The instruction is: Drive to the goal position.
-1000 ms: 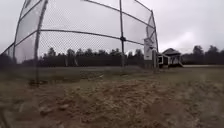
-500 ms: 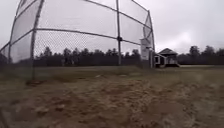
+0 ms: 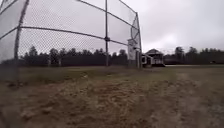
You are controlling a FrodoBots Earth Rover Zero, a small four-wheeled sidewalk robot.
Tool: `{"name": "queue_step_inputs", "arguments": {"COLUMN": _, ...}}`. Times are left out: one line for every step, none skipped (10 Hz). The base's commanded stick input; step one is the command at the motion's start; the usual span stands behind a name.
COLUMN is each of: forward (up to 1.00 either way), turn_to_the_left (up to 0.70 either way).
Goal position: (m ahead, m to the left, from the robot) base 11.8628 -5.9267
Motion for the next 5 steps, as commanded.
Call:
{"name": "queue_step_inputs", "arguments": {"forward": 0.00, "turn_to_the_left": -0.70}}
{"name": "queue_step_inputs", "arguments": {"forward": 0.00, "turn_to_the_left": -0.70}}
{"name": "queue_step_inputs", "arguments": {"forward": 0.00, "turn_to_the_left": -0.70}}
{"name": "queue_step_inputs", "arguments": {"forward": 0.00, "turn_to_the_left": -0.70}}
{"name": "queue_step_inputs", "arguments": {"forward": 0.00, "turn_to_the_left": -0.70}}
